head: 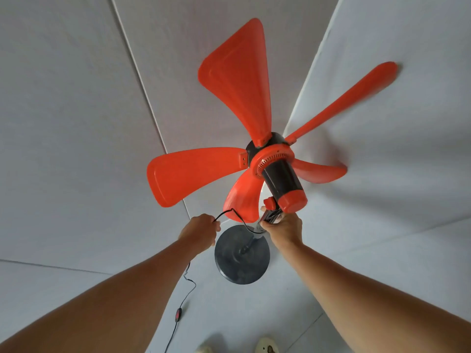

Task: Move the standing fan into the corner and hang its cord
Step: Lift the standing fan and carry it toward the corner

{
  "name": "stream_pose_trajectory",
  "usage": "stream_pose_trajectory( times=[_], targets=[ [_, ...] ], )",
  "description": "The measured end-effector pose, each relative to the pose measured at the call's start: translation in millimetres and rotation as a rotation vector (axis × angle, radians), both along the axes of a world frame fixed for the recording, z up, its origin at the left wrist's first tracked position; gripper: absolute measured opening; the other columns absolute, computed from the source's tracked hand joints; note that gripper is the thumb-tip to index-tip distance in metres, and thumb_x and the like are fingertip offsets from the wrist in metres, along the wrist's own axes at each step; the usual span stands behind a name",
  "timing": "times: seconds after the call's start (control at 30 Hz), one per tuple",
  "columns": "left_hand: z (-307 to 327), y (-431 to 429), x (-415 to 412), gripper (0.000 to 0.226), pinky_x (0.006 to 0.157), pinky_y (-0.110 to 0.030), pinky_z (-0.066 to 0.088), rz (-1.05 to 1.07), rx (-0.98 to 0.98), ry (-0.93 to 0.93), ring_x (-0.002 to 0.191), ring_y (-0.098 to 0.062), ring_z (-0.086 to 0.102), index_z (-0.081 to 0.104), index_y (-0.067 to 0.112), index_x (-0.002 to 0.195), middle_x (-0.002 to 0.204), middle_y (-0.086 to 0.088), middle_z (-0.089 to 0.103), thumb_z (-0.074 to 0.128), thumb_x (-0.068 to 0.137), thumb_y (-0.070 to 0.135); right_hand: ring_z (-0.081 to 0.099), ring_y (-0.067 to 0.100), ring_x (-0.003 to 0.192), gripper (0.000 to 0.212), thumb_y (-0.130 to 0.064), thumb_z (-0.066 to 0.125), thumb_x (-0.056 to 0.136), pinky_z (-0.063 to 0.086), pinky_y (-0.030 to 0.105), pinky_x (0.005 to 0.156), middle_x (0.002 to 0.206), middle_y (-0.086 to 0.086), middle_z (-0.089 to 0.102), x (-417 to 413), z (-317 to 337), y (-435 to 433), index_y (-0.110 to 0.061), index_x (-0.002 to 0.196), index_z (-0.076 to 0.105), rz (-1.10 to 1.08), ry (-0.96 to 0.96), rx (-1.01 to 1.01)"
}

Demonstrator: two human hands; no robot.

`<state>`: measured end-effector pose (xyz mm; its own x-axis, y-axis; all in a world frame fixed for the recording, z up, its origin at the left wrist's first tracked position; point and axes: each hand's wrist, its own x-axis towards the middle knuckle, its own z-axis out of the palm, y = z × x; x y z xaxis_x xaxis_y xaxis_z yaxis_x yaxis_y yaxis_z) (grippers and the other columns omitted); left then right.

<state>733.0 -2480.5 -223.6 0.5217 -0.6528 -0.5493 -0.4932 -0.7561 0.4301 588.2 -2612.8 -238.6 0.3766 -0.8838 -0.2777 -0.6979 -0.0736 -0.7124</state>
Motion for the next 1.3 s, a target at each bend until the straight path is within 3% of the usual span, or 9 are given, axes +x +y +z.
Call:
stream_pose_trajectory(
  times=[0.2, 0.33, 0.43, 0.53, 0.63, 0.77, 1.0, 1.17, 1.3],
  targets=[
    [-26.8, -9.6, -2.6, 0.035, 0.080, -0.027, 0.050, 0.045, 0.017, 0.010, 0.074, -0.020, 0.062, 0.064, 0.007, 0.116, 0.101, -0.012, 0.074, 0.033, 0.100, 0.012, 0.068, 0.033, 0.085, 0.029, -0.016, 0.082, 0.069, 0.048, 0.027, 0.072, 0.090, 0.015, 0.074, 2.4, -33.0, -1.7, -0.002, 0.089, 0.067, 0.007, -0.019, -0.020],
    [-43.6, -12.0, -5.5, 0.035, 0.083, -0.029, 0.054, 0.065, 0.043, 0.003, 0.076, -0.022, 0.065, 0.064, 0.006, 0.118, 0.102, -0.011, 0.073, 0.034, 0.100, 0.011, 0.069, 0.029, 0.085, 0.023, -0.017, 0.082, 0.070, 0.049, 0.028, 0.073, 0.090, 0.012, 0.074, 6.2, -43.1, -12.9, -0.012, 0.079, 0.061, 0.065, -0.033, -0.022],
    [-50.9, -12.9, -7.4, 0.035, 0.083, -0.033, 0.055, 0.093, 0.045, 0.016, 0.081, -0.026, 0.068, 0.065, 0.005, 0.115, 0.101, -0.014, 0.073, 0.034, 0.101, 0.013, 0.069, 0.026, 0.092, 0.024, -0.018, 0.080, 0.072, 0.045, 0.023, 0.076, 0.096, 0.010, 0.075, 12.2, -45.8, -24.2, -0.005, 0.088, 0.066, 0.130, -0.012, -0.003],
    [-57.6, -14.4, -10.7, 0.035, 0.083, -0.031, 0.053, 0.092, 0.063, 0.015, 0.080, -0.023, 0.064, 0.062, 0.006, 0.119, 0.105, -0.012, 0.072, 0.032, 0.101, 0.013, 0.068, 0.027, 0.098, 0.025, -0.018, 0.076, 0.076, 0.048, 0.029, 0.085, 0.102, 0.010, 0.074, 20.2, -45.4, -29.8, -0.004, 0.094, 0.066, 0.187, 0.007, 0.000],
    [-59.3, -15.3, -13.8, 0.033, 0.082, -0.032, 0.053, 0.133, 0.044, 0.039, 0.087, -0.026, 0.068, 0.063, 0.005, 0.119, 0.106, -0.013, 0.072, 0.036, 0.101, 0.014, 0.068, 0.025, 0.096, 0.026, -0.028, 0.076, 0.075, 0.050, 0.035, 0.091, 0.099, 0.007, 0.075, 29.4, -42.6, -30.0, -0.011, 0.089, 0.063, 0.222, 0.020, -0.018],
    [-58.8, -15.1, -13.8, 0.034, 0.077, -0.030, 0.053, 0.140, 0.027, 0.030, 0.094, -0.027, 0.070, 0.064, 0.005, 0.118, 0.106, -0.013, 0.072, 0.036, 0.102, 0.015, 0.068, 0.021, 0.086, 0.031, -0.045, 0.075, 0.072, 0.051, 0.035, 0.087, 0.089, 0.003, 0.075, 43.0, -37.3, -25.1, -0.020, 0.079, 0.057, 0.164, 0.021, -0.008],
    [-53.4, -13.2, -8.0, 0.031, 0.084, -0.034, 0.054, 0.221, -0.022, 0.038, 0.096, -0.029, 0.071, 0.065, 0.006, 0.117, 0.109, -0.014, 0.072, 0.041, 0.100, 0.012, 0.071, 0.024, 0.082, 0.016, -0.026, 0.073, 0.080, 0.054, 0.040, 0.086, 0.086, 0.008, 0.076, 49.8, -33.7, -22.0, -0.017, 0.076, 0.060, 0.077, 0.008, -0.051],
    [-52.5, -14.3, -0.3, 0.033, 0.072, -0.025, 0.050, 0.227, -0.032, 0.002, 0.085, -0.020, 0.070, 0.065, 0.008, 0.118, 0.109, -0.011, 0.073, 0.037, 0.102, 0.014, 0.070, 0.024, 0.077, 0.018, -0.027, 0.072, 0.080, 0.055, 0.038, 0.084, 0.084, 0.008, 0.076, 51.3, -35.8, -19.0, -0.010, 0.080, 0.067, 0.135, 0.005, -0.042],
    [-53.5, -13.9, -0.6, 0.033, 0.067, -0.020, 0.045, 0.165, -0.013, -0.018, 0.081, -0.016, 0.068, 0.062, 0.008, 0.121, 0.110, -0.010, 0.072, 0.036, 0.101, 0.011, 0.058, 0.015, 0.068, 0.017, -0.026, 0.072, 0.079, 0.053, 0.035, 0.083, 0.082, 0.006, 0.075, 56.5, -34.0, -22.9, -0.017, 0.075, 0.059, 0.144, 0.001, -0.059]
  ],
)
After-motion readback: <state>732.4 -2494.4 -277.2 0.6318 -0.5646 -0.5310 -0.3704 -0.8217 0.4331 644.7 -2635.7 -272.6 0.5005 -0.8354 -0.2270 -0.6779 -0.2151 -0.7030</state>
